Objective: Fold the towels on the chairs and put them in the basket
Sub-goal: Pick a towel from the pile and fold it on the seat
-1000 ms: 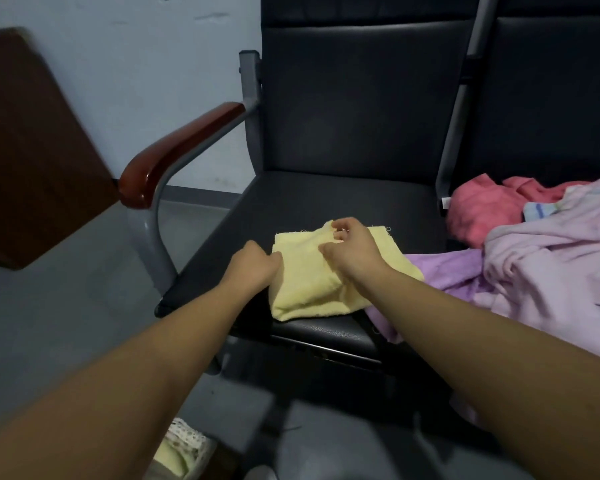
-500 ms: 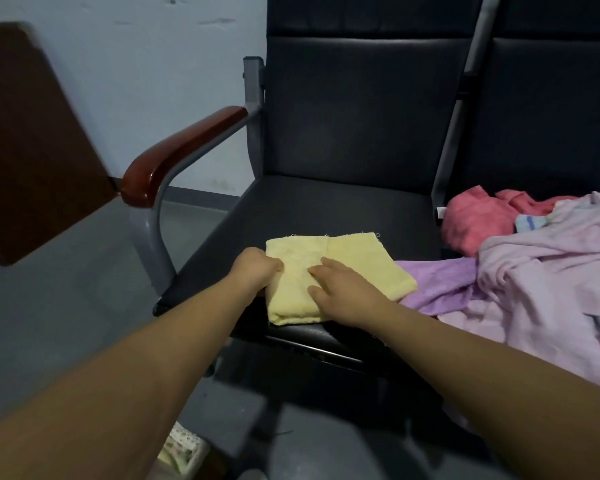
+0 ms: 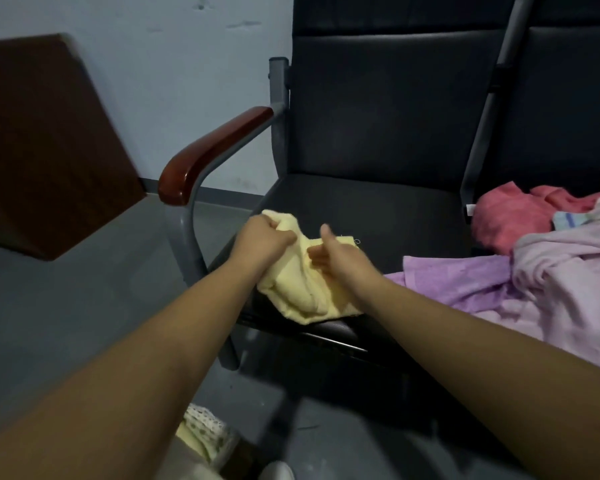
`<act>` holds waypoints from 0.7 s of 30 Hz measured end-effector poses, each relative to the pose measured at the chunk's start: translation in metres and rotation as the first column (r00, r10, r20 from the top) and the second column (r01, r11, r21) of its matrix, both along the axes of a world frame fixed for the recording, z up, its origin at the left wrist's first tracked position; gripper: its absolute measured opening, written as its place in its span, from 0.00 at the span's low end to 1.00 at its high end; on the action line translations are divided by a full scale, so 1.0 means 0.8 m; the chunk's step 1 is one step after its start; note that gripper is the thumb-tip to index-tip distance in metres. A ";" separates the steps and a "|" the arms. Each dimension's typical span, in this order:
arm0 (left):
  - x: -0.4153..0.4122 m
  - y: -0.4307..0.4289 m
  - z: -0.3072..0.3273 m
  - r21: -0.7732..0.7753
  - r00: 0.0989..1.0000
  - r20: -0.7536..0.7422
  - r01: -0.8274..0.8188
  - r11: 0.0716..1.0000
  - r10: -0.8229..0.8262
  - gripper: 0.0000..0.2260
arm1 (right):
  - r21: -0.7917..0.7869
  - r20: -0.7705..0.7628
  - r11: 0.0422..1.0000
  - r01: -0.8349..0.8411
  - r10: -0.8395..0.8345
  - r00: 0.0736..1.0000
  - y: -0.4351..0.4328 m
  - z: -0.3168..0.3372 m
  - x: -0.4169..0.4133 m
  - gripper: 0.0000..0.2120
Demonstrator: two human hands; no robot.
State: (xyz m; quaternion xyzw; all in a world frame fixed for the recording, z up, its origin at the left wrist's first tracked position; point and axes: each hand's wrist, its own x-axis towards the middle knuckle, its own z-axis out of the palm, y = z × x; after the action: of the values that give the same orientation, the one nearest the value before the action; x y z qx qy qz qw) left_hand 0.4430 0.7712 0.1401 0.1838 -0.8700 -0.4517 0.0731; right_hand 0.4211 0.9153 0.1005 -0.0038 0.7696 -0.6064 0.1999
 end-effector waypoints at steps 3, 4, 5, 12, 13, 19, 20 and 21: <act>-0.010 0.032 0.007 0.137 0.995 -0.017 0.103 0.985 -0.102 0.13 | -0.159 0.078 0.976 0.150 -0.139 0.987 0.029 0.012 -0.013 0.30; -0.013 0.042 0.010 0.259 0.991 -0.021 0.136 0.956 -0.135 0.12 | -0.213 0.140 0.960 0.180 -0.153 0.978 0.039 0.014 -0.015 0.28; -0.016 0.049 0.010 0.349 0.989 -0.029 0.145 0.926 -0.144 0.11 | -0.232 0.197 0.953 0.193 -0.148 0.969 0.048 0.014 -0.017 0.25; -0.016 0.031 -0.026 0.059 0.980 0.178 0.074 0.996 -0.083 0.07 | 0.174 0.005 0.981 0.082 -0.084 0.996 0.071 0.003 -0.029 0.15; -0.013 0.029 -0.031 0.093 0.968 0.237 0.056 0.994 -0.077 0.06 | 0.219 -0.032 0.974 0.054 -0.048 0.998 0.071 0.002 -0.029 0.12; -0.013 0.042 -0.044 0.425 0.933 0.351 -0.084 0.901 -0.078 0.16 | 0.204 0.034 0.977 0.065 -0.074 0.997 0.078 -0.022 -0.039 0.09; -0.015 0.043 -0.044 0.458 0.933 0.351 -0.095 0.884 -0.082 0.17 | 0.192 0.070 0.979 0.073 -0.088 0.994 0.078 -0.021 -0.040 0.12; -0.018 0.046 -0.044 0.507 0.935 0.342 -0.103 0.856 -0.090 0.17 | 0.179 0.105 0.979 0.093 -0.113 0.988 0.077 -0.019 -0.039 0.15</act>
State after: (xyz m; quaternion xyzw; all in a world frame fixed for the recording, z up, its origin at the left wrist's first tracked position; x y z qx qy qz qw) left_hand 0.4287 0.8077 0.1052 0.2778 -0.7144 -0.6279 -0.1348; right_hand 0.3903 0.9772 0.0854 0.0882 0.8061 -0.5456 0.2116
